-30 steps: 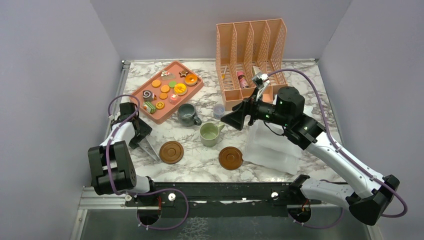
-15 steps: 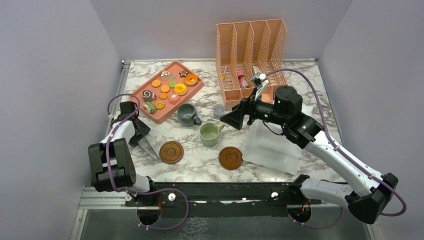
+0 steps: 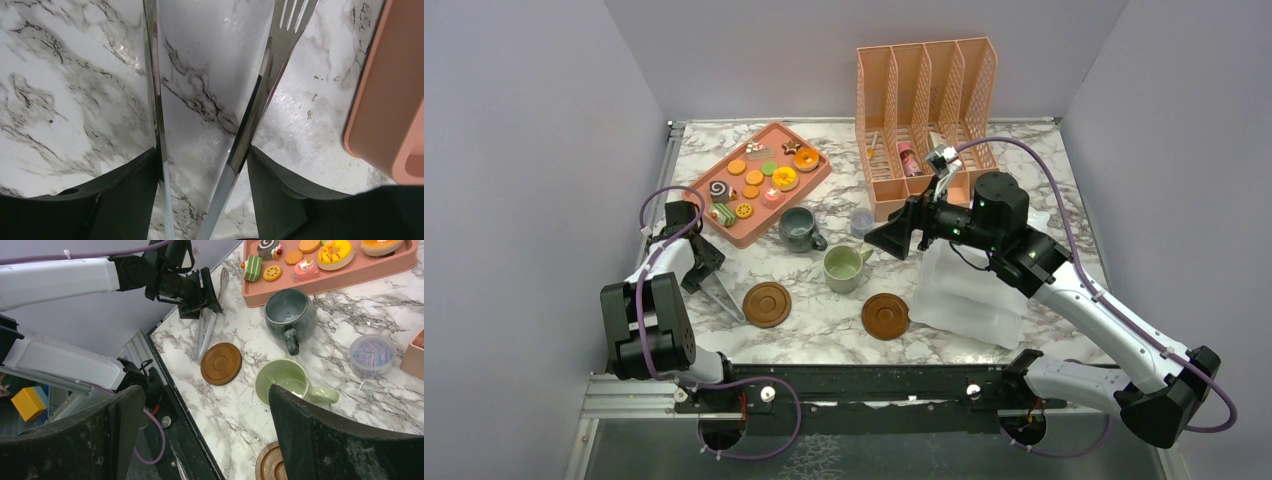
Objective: Serve the afternoon tea
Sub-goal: Pick up the clamp from the center of the board.
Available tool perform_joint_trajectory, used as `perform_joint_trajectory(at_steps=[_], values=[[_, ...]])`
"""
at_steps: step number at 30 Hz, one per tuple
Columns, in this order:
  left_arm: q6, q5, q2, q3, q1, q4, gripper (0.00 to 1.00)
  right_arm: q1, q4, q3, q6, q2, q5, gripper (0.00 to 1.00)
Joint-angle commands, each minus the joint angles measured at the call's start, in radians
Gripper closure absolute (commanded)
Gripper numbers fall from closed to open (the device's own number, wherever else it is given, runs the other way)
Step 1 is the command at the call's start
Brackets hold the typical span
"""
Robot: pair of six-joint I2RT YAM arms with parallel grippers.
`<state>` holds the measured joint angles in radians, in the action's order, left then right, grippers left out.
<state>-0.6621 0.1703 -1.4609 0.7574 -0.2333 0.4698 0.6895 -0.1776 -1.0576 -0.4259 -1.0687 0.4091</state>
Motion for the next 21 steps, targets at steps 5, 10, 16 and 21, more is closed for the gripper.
perform_joint_trajectory(at_steps=[5, 10, 16, 21], values=[[-0.024, -0.033, -0.07, -0.056, 0.017, 0.01, 0.35, -0.005, -0.005, -0.025, -0.003, 0.013, -0.004, 0.0], [-0.024, -0.039, -0.08, -0.064, 0.018, 0.01, 0.37, -0.005, -0.008, -0.022, 0.0, 0.022, -0.01, 0.0], [-0.03, -0.016, -0.062, -0.07, 0.019, 0.016, 0.39, -0.005, -0.01, -0.017, -0.001, 0.025, -0.013, 0.0], [-0.027, -0.028, -0.062, -0.05, 0.018, 0.023, 0.46, -0.005, -0.005, -0.013, -0.009, 0.028, -0.009, 0.0]])
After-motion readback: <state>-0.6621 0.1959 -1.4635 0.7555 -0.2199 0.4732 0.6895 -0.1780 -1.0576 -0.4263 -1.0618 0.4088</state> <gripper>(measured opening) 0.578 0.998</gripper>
